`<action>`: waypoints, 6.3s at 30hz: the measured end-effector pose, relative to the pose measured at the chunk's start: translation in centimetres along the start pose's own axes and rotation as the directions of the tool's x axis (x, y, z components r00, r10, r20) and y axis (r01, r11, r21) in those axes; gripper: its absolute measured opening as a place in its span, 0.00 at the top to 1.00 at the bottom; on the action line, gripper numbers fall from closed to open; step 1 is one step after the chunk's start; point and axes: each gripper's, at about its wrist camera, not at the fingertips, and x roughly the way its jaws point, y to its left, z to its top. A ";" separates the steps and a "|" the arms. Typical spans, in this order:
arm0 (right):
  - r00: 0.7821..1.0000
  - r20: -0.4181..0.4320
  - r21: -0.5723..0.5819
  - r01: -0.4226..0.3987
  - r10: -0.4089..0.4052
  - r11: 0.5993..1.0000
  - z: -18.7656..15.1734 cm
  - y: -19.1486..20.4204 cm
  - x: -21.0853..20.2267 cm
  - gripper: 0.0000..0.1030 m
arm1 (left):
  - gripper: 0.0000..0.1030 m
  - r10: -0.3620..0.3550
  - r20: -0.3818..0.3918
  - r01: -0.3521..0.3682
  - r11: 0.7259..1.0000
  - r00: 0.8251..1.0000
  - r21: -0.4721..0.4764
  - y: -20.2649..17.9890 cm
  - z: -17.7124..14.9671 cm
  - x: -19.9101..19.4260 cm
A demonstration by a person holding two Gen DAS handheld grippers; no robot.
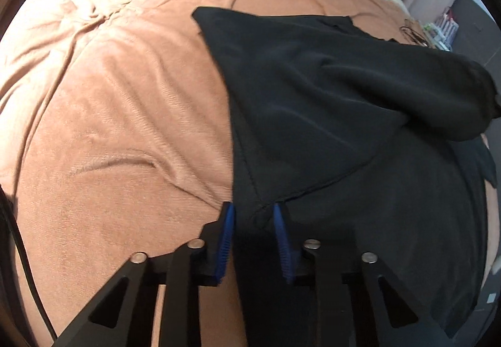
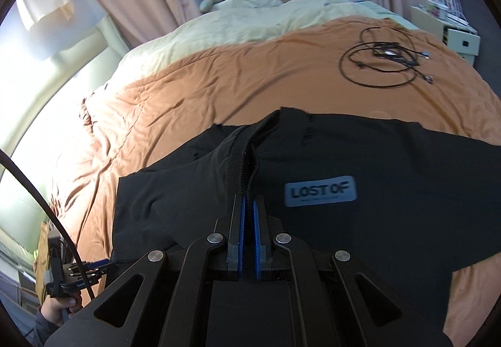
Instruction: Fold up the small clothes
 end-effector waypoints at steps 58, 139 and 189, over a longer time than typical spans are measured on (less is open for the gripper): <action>0.971 -0.189 0.144 0.172 -0.144 0.974 -3.1 -12.5 8.6 0.98 | 0.88 0.045 0.003 -0.045 0.999 0.999 0.000 -0.5 0.4 0.4; 0.961 0.131 0.522 0.141 -0.242 0.841 -6.5 -32.1 -14.6 0.98 | 0.91 -0.306 -0.207 0.370 0.785 0.929 0.498 -53.7 3.0 11.0; 0.979 0.002 0.255 -0.196 0.202 0.947 -7.8 -12.6 -6.1 0.30 | 0.91 -0.167 0.093 0.131 0.941 0.981 0.312 -25.9 5.7 -6.3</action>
